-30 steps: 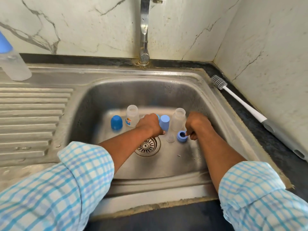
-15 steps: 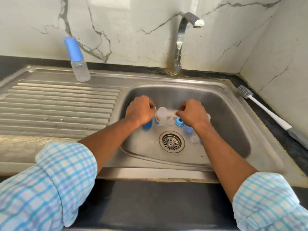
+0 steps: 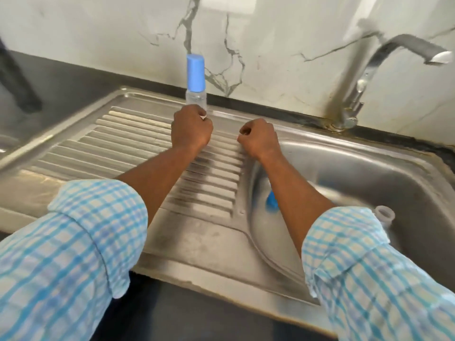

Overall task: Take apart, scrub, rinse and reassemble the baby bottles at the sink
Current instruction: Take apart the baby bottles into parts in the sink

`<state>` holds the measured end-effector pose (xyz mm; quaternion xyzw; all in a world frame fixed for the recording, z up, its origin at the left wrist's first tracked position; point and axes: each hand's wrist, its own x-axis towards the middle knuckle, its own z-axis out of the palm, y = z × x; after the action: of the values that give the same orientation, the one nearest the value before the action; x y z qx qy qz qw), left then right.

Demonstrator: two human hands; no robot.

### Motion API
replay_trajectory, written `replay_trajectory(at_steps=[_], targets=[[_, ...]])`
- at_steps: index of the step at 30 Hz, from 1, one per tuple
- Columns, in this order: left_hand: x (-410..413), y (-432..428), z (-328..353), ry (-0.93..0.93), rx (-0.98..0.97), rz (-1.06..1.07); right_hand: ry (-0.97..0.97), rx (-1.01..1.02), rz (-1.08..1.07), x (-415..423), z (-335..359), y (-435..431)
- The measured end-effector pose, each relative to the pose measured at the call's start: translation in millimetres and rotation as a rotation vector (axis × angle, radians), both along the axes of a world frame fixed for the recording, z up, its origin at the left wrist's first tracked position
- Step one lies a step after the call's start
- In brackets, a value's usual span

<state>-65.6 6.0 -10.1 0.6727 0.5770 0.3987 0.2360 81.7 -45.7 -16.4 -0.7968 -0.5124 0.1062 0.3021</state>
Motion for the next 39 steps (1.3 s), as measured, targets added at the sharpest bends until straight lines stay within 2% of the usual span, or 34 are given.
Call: replay_trajectory(at_steps=[4,12,20,23,27,30,32,35,39], targets=[[-21,44,-4,-0.069,-0.058,0.104,0.034,0.003,0.120,-23,-2,51],[-23,89,-14,-0.263,-0.204,0.031,0.096,0.010,0.174,-37,-2,103],[-26,95,-26,-0.312,-0.154,-0.067,0.172,0.060,0.270,-36,10,103],[-21,75,-20,-0.280,-0.116,-0.113,0.176,0.117,0.244,-22,17,80],[1,29,-11,-0.285,-0.129,-0.236,0.235,0.290,0.208,3,28,27],[23,-17,-8,-0.286,-0.144,-0.364,0.328,0.370,0.192,23,38,-22],[39,-48,-8,-0.289,-0.134,-0.438,0.371,0.352,0.182,34,44,-58],[61,-88,-12,-0.247,-0.127,-0.448,0.301,0.264,0.187,51,46,-108],[86,-128,-24,-0.018,-0.058,-0.490,0.198,0.269,0.110,73,40,-157]])
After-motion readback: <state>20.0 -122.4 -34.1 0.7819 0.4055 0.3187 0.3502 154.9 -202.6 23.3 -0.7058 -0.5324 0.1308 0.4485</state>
